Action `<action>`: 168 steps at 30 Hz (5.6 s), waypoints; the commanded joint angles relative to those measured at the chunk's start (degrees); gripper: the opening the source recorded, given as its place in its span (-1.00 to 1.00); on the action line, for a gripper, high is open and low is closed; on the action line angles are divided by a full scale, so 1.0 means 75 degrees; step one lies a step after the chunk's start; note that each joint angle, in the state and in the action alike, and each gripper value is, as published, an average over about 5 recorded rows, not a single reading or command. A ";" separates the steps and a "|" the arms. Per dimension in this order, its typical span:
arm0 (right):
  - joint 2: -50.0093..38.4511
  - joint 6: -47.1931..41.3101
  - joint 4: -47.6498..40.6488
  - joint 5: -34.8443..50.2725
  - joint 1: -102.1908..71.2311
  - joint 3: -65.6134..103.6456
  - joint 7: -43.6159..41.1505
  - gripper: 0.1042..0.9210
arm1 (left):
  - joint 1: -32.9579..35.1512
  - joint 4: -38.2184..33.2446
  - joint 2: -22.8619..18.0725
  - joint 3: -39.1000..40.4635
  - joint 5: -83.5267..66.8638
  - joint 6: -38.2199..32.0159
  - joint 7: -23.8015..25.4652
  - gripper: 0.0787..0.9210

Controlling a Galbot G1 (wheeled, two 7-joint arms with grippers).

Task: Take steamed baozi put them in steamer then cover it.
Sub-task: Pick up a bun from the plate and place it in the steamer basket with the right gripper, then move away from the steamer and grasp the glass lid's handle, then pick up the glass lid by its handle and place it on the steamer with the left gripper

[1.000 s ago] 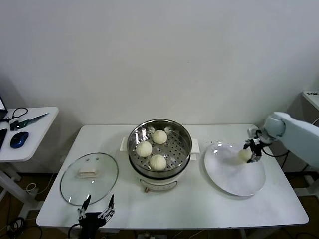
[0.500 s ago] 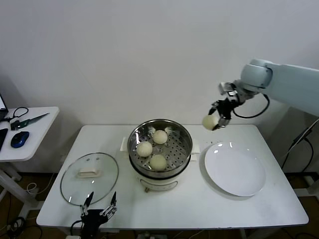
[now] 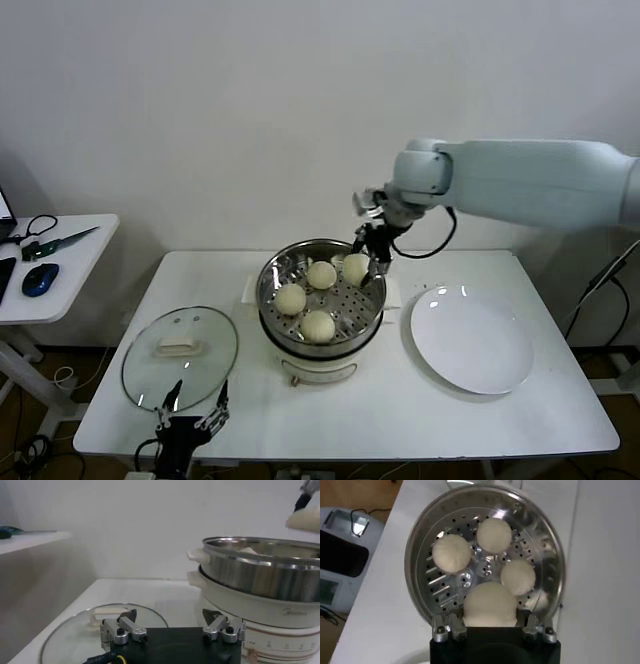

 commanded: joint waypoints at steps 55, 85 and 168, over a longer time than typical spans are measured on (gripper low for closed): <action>-0.5827 0.1544 0.2277 -0.0933 -1.3636 1.5690 0.5433 0.76 | -0.0295 -0.0228 0.0517 -0.0109 -0.0053 0.0166 -0.0685 0.77; 0.0035 0.6293 0.1698 -0.2738 -1.8953 1.7986 0.4891 0.76 | -0.0456 0.0231 0.1305 -0.0384 0.3159 -0.0696 -0.1942 0.77; 0.0917 0.6454 0.2170 -0.3062 -1.9438 1.7257 0.5695 0.76 | -0.3876 0.5105 0.1893 0.0286 1.0430 -0.0069 -0.3528 -0.86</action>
